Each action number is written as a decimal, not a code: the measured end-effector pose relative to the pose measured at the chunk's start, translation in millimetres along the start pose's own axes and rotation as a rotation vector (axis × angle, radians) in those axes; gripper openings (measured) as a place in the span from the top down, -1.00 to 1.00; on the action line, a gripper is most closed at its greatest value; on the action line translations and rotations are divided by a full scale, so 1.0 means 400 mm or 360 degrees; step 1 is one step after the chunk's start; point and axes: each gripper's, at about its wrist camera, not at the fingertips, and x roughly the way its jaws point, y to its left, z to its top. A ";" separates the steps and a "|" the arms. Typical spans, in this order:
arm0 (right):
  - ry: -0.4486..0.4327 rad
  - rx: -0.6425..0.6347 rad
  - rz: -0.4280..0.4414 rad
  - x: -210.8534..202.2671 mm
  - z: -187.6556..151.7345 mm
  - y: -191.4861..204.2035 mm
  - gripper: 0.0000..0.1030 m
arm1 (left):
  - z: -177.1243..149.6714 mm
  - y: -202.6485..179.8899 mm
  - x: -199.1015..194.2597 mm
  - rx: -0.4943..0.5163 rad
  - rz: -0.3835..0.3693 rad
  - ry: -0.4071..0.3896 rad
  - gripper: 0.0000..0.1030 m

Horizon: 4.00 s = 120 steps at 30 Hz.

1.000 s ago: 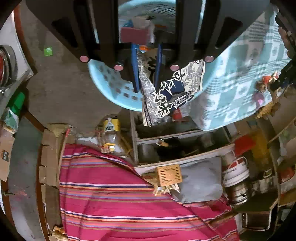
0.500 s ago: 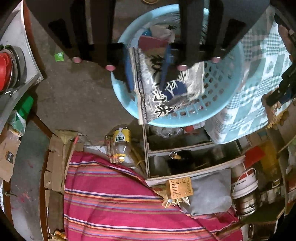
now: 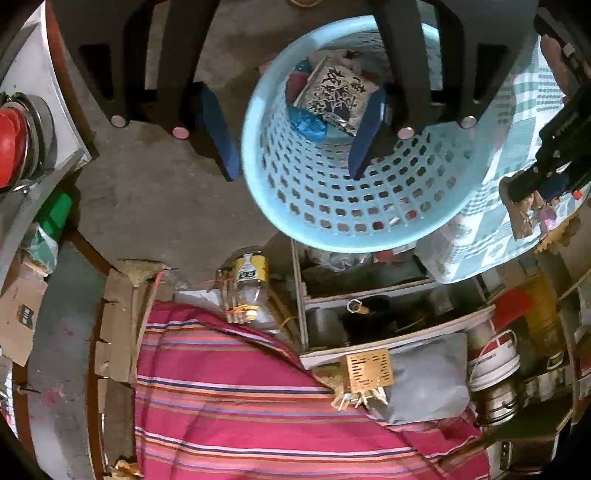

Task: Collect trash
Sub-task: 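Open the right tool dropping the printed bag while the left tool drops the brown paper into the basket, then move both open tools back over the table, then grasp the small brown cloth with the right tool while the left tool grasps the red gold-striped packet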

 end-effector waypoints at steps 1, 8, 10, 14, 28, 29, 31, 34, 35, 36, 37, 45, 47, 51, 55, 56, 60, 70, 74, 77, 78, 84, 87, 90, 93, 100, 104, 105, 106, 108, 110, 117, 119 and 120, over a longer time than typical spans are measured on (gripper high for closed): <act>-0.0004 0.0008 -0.0006 -0.001 0.001 -0.005 -0.38 | 0.001 -0.005 0.004 -0.0002 -0.0011 0.0003 0.09; -0.0041 0.0081 -0.0020 -0.014 0.003 -0.037 -0.42 | 0.006 -0.050 0.046 0.0001 -0.0104 0.0046 0.00; -0.0046 0.0096 -0.0022 -0.015 0.004 -0.044 -0.42 | 0.001 -0.058 0.055 -0.0002 -0.0103 0.0046 -0.21; -0.0049 0.0116 -0.0029 -0.015 0.005 -0.057 -0.42 | -0.001 -0.060 0.049 -0.0012 -0.0112 0.0030 -0.46; -0.0077 0.0056 0.0019 -0.009 0.031 0.081 -0.54 | 0.004 0.191 -0.113 -0.0184 0.0233 -0.0119 -0.86; -0.0078 0.0050 0.0028 -0.009 0.033 0.100 -0.58 | 0.003 0.216 -0.125 -0.0196 0.0258 -0.0122 -0.87; -0.0088 0.0028 0.0053 -0.009 0.038 0.151 -0.63 | -0.005 0.274 -0.155 -0.0221 0.0324 -0.0128 -0.89; -0.0103 -0.0026 0.0101 -0.012 0.038 0.240 -0.71 | -0.018 0.363 -0.199 -0.0267 0.0420 -0.0125 -0.89; -0.0104 -0.0045 0.0122 -0.011 0.037 0.274 -0.76 | -0.022 0.388 -0.210 -0.0284 0.0443 -0.0126 -0.89; -0.0103 -0.0065 0.0152 -0.010 0.036 0.311 -0.77 | -0.027 0.416 -0.221 -0.0305 0.0467 -0.0127 -0.89; -0.0098 -0.0087 0.0181 -0.010 0.034 0.345 -0.77 | -0.033 0.441 -0.231 -0.0324 0.0486 -0.0131 -0.89; -0.0054 -0.0306 0.0332 0.003 0.007 0.586 -0.85 | -0.093 0.648 -0.300 -0.0430 0.0713 -0.0110 -0.89; -0.0039 -0.0343 0.0354 0.013 -0.003 0.633 -0.85 | -0.111 0.697 -0.307 -0.0476 0.0739 -0.0089 -0.89; 0.0002 -0.0357 0.0420 0.041 -0.021 0.712 -0.85 | -0.142 0.771 -0.311 -0.0509 0.0804 -0.0046 -0.89; 0.0076 -0.0315 0.0485 0.073 -0.020 0.764 -0.85 | -0.169 0.833 -0.308 -0.0510 0.0885 -0.0022 -0.89; 0.0074 -0.0300 0.0510 0.075 -0.018 0.772 -0.85 | -0.173 0.848 -0.304 -0.0518 0.0896 -0.0012 -0.89; 0.0057 -0.0269 0.0533 0.080 -0.009 0.822 -0.91 | -0.189 0.900 -0.292 -0.0561 0.0897 0.0004 -0.89; 0.0006 -0.0479 0.0454 0.074 -0.027 0.927 -0.91 | -0.215 0.962 -0.279 -0.0531 0.0950 0.0010 -0.89; -0.0014 -0.0544 0.0520 0.079 -0.031 0.967 -0.91 | -0.223 1.014 -0.272 -0.0621 0.0932 0.0070 -0.89; 0.0035 -0.0525 0.0606 0.095 -0.037 1.007 -0.91 | -0.223 1.043 -0.272 -0.0670 0.0955 0.0075 -0.89; 0.0049 -0.0521 0.0621 0.100 -0.040 1.021 -0.91 | -0.222 1.052 -0.270 -0.0687 0.0955 0.0083 -0.89; 0.0113 -0.0563 0.0525 0.134 -0.054 1.088 -0.91 | -0.213 1.061 -0.241 -0.0687 0.0911 0.0154 -0.89; 0.0057 -0.0551 0.0560 0.130 -0.043 1.100 -0.91 | -0.207 1.058 -0.232 -0.0679 0.0873 0.0165 -0.89; 0.0046 -0.0588 0.0583 0.131 -0.043 1.123 -0.91 | -0.199 1.065 -0.235 -0.0709 0.0907 0.0163 -0.89; 0.0105 -0.0650 0.0557 0.157 -0.062 1.154 -0.91 | -0.189 1.067 -0.233 -0.0761 0.0861 0.0145 -0.89; 0.0212 -0.0720 0.0612 0.203 -0.086 1.185 -0.10 | -0.167 1.029 -0.164 -0.0667 0.0813 0.0170 -0.89; 0.0217 -0.0667 0.0670 0.206 -0.079 1.161 0.25 | -0.169 1.012 -0.117 -0.0622 0.0784 0.0223 -0.89; 0.0206 -0.0661 0.0663 0.204 -0.077 1.153 0.25 | -0.171 1.012 -0.109 -0.0619 0.0781 0.0237 -0.89; 0.0197 -0.0653 0.0655 0.202 -0.074 1.145 0.25 | -0.174 1.013 -0.100 -0.0616 0.0779 0.0257 -0.89; 0.0175 -0.0615 0.0632 0.199 -0.066 1.120 0.25 | -0.179 1.019 -0.089 -0.0630 0.0770 0.0297 -0.89; 0.0164 -0.0584 0.0622 0.196 -0.058 1.099 0.25 | -0.186 1.032 -0.091 -0.0675 0.0745 0.0302 -0.88; 0.0158 -0.0543 0.0601 0.180 -0.057 1.044 0.25 | -0.211 1.061 -0.084 -0.0806 0.0573 0.0339 -0.24; 0.0143 -0.0551 0.0582 0.173 -0.056 1.034 0.25 | -0.211 1.056 -0.086 -0.0799 0.0560 0.0333 -0.14; 0.0132 -0.0553 0.0574 0.168 -0.054 1.027 0.25 | -0.210 1.053 -0.086 -0.0791 0.0560 0.0331 -0.12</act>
